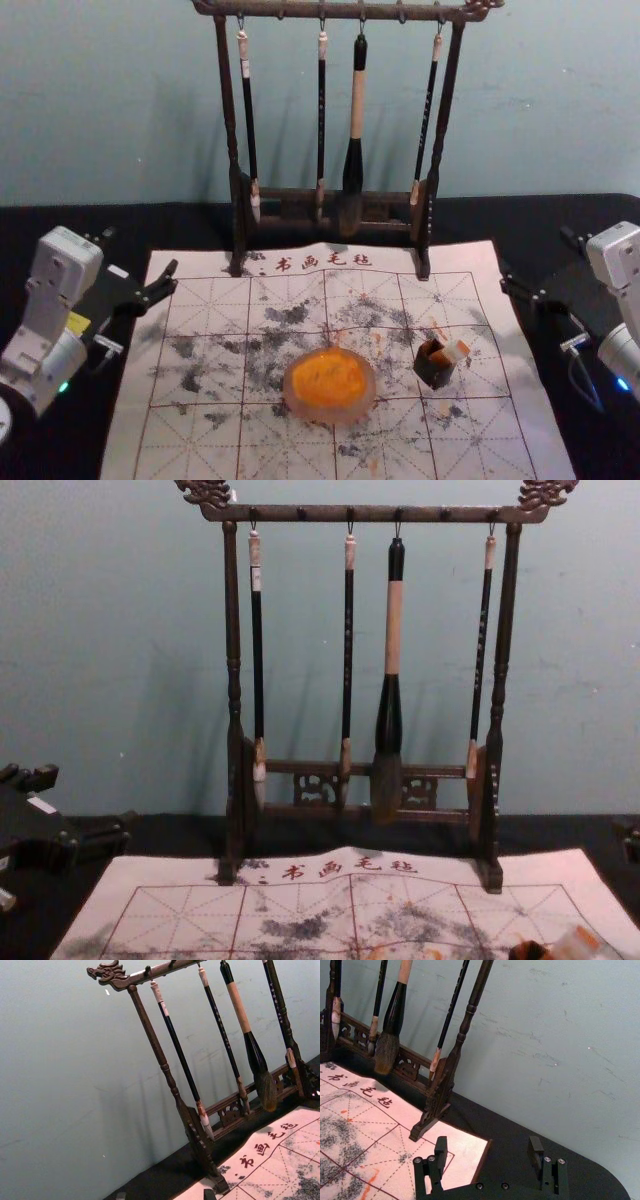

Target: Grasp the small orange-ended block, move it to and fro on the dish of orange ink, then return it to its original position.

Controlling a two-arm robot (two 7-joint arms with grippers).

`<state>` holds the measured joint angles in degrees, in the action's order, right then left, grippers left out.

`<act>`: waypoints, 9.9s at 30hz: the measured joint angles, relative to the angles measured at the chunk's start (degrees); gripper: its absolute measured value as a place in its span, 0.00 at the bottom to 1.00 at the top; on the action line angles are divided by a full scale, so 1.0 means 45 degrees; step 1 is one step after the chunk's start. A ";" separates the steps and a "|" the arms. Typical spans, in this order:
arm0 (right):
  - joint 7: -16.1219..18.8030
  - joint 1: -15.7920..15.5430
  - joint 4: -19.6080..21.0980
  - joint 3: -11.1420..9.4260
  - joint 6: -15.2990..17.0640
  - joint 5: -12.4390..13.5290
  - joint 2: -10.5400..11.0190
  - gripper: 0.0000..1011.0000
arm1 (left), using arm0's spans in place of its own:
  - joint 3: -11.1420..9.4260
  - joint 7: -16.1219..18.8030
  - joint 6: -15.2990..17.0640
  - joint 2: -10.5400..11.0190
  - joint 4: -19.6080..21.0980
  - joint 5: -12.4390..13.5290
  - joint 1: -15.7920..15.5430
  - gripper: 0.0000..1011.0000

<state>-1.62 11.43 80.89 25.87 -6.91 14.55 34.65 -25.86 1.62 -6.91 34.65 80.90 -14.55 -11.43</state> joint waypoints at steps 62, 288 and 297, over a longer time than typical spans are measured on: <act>0.0364 -0.0467 0.0612 -0.0878 0.0080 -0.0026 0.0046 0.99 | 0.0000 0.0000 0.0000 0.0000 0.0000 0.0000 0.0000 0.99; 0.7016 -0.2226 0.0652 -0.2250 -0.0002 0.2195 -0.1468 0.12 | 0.0000 0.0000 0.0000 -0.0001 0.0000 0.0000 0.0000 0.99; 0.7004 -0.2277 0.1161 -0.2316 0.0181 0.2416 -0.1200 0.12 | 0.0000 0.0000 0.0000 0.0000 0.0000 0.0000 0.0000 0.99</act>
<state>29.90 1.19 86.12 15.44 -6.09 25.42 29.25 -25.86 1.62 -6.91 34.65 80.90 -14.55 -11.43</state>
